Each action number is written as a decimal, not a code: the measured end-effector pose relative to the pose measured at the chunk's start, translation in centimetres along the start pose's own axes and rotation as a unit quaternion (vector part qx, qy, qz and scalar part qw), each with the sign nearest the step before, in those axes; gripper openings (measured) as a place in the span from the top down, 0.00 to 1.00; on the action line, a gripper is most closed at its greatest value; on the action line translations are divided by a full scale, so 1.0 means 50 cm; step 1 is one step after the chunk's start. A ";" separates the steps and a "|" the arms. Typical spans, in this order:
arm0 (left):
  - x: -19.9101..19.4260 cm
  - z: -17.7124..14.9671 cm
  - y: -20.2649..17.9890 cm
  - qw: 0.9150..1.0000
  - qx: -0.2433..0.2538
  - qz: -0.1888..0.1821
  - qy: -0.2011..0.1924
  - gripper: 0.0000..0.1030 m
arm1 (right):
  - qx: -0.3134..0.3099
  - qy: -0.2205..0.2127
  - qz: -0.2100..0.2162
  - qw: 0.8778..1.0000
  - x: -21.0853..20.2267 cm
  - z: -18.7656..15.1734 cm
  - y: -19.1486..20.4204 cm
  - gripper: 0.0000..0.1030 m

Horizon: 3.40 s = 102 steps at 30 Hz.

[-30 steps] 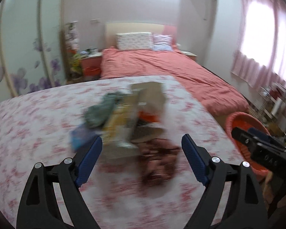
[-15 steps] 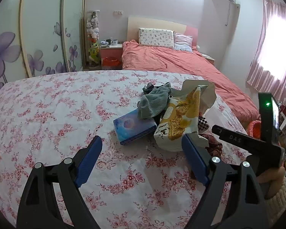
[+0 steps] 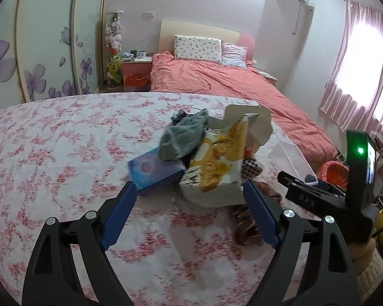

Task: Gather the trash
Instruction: 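Grasp the clear plastic tray with the right tool while the left tool grasps the snack bag, then carry the snack bag and tray over the basket and open both tools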

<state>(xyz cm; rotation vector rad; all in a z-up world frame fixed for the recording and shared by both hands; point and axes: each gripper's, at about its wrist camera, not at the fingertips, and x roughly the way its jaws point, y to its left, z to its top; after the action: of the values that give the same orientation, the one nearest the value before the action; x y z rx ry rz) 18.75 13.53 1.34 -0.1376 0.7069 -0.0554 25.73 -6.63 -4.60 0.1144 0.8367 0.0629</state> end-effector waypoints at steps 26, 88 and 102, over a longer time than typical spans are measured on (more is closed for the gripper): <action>0.058 0.034 -0.086 0.999 0.040 -0.021 0.013 0.91 | 0.043 -0.014 -0.006 0.999 -0.085 -0.040 -0.109 0.30; 0.086 -0.025 -0.583 0.950 0.153 -0.270 0.045 0.92 | 0.158 -0.126 -0.126 0.971 -0.340 -0.072 -0.502 0.29; 0.165 -0.057 -0.621 0.944 0.164 -0.268 0.103 0.86 | 0.200 -0.110 -0.102 0.968 -0.266 -0.065 -0.587 0.26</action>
<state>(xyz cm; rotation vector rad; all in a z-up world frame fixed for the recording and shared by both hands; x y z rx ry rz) 23.02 -18.31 -1.59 0.0005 0.8417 -0.7163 14.75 -36.82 -0.68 0.4075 0.6252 -0.3105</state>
